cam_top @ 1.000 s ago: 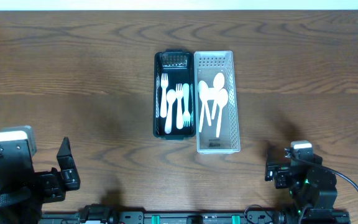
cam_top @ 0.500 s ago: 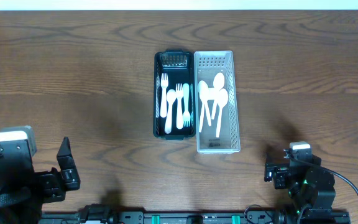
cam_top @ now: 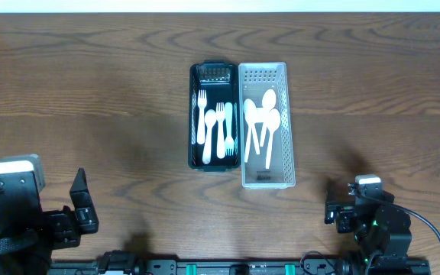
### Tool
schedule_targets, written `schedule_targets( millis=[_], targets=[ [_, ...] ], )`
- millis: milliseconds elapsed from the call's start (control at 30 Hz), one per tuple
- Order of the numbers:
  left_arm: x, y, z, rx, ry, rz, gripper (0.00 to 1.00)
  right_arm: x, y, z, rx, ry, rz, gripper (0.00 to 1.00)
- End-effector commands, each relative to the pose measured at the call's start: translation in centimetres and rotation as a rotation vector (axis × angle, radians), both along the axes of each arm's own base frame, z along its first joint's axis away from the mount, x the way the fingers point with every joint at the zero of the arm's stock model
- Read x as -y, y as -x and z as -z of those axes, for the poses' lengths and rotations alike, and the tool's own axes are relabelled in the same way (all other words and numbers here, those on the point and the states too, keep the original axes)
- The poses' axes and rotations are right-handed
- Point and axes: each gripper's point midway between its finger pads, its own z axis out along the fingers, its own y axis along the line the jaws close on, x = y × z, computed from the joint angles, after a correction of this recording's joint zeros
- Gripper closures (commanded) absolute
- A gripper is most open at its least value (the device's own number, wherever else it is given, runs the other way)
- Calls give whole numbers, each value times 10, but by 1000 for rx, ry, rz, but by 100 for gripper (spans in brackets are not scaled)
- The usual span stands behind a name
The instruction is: Pack container
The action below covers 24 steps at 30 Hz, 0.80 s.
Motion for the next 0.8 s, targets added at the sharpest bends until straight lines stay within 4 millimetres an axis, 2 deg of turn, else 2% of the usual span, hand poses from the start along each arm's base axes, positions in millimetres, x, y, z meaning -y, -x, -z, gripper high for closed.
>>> schedule_targets(
  millis=[0, 767],
  targets=[
    [-2, 1, -1, 0, -11, -5, 2, 2, 0, 4, -3, 17, 0, 1],
    [-2, -3, 2, -15, -11, -5, 2, 2, 0, 4, -3, 17, 0, 1]
  ],
)
